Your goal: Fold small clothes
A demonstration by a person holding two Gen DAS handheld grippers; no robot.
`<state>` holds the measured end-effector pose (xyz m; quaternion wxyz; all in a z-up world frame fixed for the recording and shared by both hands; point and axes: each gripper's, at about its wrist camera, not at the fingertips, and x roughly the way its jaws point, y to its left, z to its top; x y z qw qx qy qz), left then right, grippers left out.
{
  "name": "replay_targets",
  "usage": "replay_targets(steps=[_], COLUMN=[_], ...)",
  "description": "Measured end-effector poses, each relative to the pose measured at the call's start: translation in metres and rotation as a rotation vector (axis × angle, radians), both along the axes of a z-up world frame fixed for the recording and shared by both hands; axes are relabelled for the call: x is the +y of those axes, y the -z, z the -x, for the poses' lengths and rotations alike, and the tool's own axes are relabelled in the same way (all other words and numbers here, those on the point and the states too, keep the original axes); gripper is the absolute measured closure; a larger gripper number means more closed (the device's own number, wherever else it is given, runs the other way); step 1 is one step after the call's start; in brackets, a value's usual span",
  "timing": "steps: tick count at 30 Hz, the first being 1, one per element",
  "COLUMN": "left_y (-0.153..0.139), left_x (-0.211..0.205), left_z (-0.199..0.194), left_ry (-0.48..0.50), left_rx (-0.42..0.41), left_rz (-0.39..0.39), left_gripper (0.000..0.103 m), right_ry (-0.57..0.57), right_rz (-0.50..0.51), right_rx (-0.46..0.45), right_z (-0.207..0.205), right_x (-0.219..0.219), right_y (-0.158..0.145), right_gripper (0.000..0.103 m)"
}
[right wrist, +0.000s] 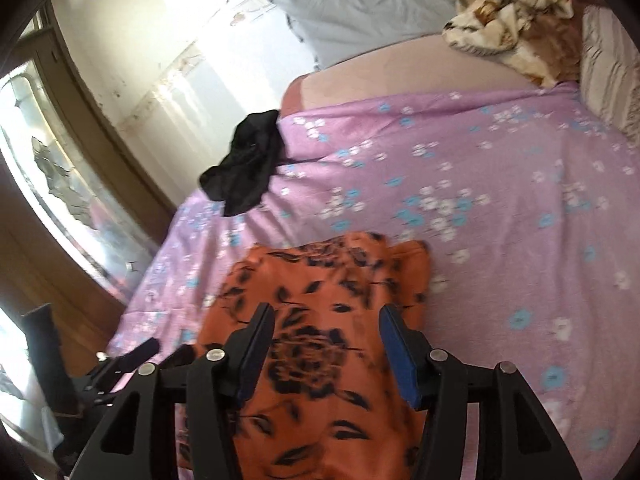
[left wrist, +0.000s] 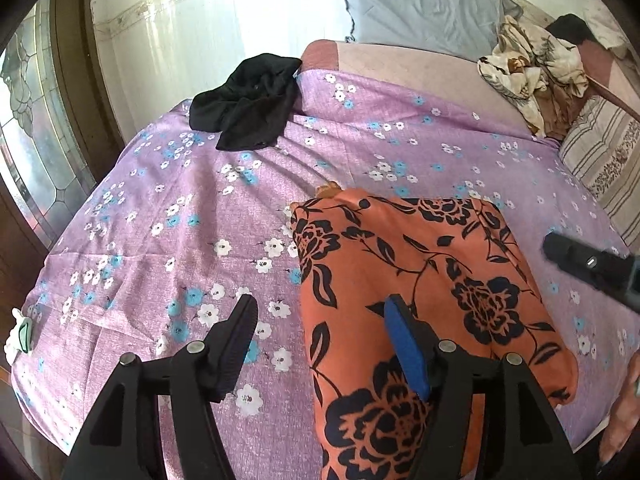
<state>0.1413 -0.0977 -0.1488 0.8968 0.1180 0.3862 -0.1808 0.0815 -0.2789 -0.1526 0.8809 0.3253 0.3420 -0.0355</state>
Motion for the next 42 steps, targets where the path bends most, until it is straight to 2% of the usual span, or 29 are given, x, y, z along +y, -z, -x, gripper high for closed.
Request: replay_targets(steps=[4,8,10,12,16,23,28,31,33,38,42], left_y=[0.011,0.027,0.032,0.033,0.029,0.026,0.027,0.029,0.031,0.031,0.031], left_x=[-0.001,-0.001,-0.003,-0.005,-0.002,0.003,0.003,0.002,0.003,0.004,0.002], left_z=[-0.008,-0.014,-0.014,-0.013,-0.012,-0.006,-0.005,-0.006,-0.007,-0.012,-0.012], left_ry=[-0.014,-0.014,-0.011,-0.007,-0.014,-0.009,-0.009,0.0,-0.001,-0.002,0.003], left_rx=[0.014,0.044,0.04,0.038,0.055,0.053,0.053,0.057,0.059,0.076,0.075], left_rz=[-0.042,-0.079,-0.103,-0.116,-0.093,-0.086,-0.086,-0.086,-0.085,-0.078,-0.082], left_gripper=[0.036,0.032,0.03,0.03,0.03,0.03,0.03,0.029,0.028,0.027,0.027], right_ry=[-0.02,0.044,0.067,0.068,0.062,-0.006,-0.039,-0.043,-0.04,-0.032,-0.01], right_rz=[-0.037,-0.142,-0.172,-0.192,-0.194,-0.158,-0.151,-0.159,-0.182,-0.202,-0.182], right_rx=[0.062,0.172,0.17,0.162,0.139,0.082,0.132,0.233,0.231,0.217,0.2], right_z=[-0.021,-0.032,-0.032,-0.031,-0.02,0.011,0.028,0.024,0.023,0.016,-0.011], right_x=[0.013,0.003,-0.004,-0.006,-0.005,0.008,0.02,0.021,0.018,0.008,-0.005], right_y=[0.024,0.062,0.069,0.069,0.062,0.026,0.027,0.055,0.063,0.051,0.041], right_gripper=[0.049,0.051,0.051,0.051,0.051,0.048,0.048,0.051,0.052,0.051,0.051])
